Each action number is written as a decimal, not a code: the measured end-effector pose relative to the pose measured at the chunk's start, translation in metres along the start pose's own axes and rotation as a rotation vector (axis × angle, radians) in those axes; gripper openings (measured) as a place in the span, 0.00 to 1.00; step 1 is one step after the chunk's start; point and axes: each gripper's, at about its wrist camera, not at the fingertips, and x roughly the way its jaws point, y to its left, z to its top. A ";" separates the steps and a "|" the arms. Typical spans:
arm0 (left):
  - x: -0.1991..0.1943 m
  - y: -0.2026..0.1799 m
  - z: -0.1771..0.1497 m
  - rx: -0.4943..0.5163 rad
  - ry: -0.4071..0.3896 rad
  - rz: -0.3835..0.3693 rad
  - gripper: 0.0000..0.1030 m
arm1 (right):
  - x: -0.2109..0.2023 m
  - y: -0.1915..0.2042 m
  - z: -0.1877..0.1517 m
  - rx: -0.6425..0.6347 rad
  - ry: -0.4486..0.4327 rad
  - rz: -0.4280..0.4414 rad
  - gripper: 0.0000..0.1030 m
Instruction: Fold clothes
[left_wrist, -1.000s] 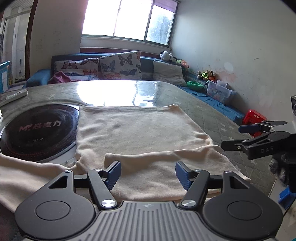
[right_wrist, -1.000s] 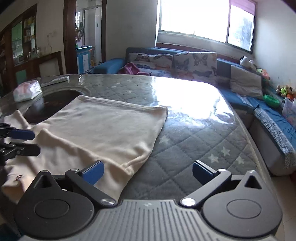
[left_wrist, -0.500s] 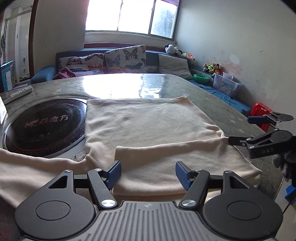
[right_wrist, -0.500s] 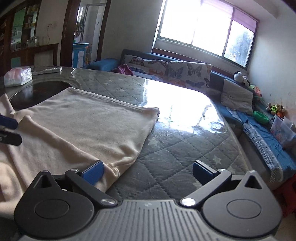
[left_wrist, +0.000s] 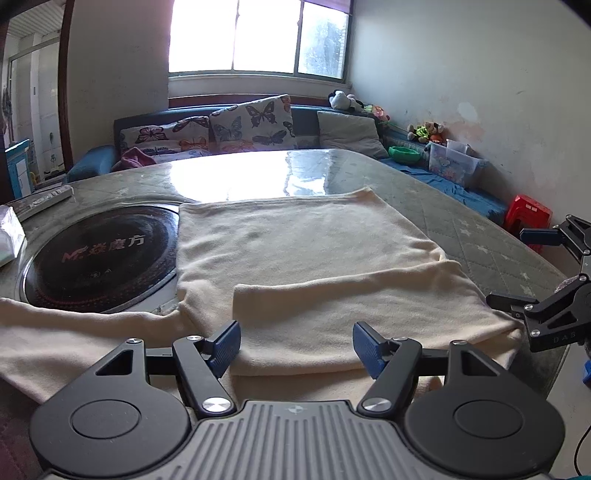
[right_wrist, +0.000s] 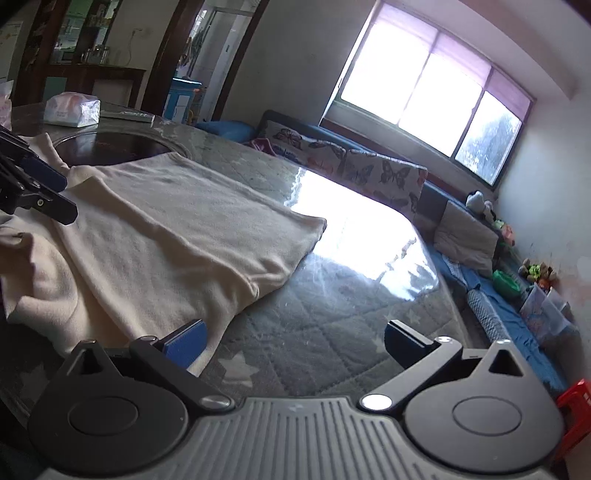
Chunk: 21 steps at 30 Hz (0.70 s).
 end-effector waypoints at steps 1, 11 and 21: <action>-0.001 0.002 0.000 -0.008 -0.004 0.007 0.68 | 0.001 0.000 0.004 -0.003 -0.010 0.001 1.00; 0.001 0.021 -0.005 -0.065 0.012 0.110 0.67 | 0.049 0.004 0.032 -0.014 0.024 0.014 1.00; -0.016 0.041 -0.007 -0.119 -0.008 0.144 0.71 | 0.053 0.026 0.058 -0.073 0.010 0.105 1.00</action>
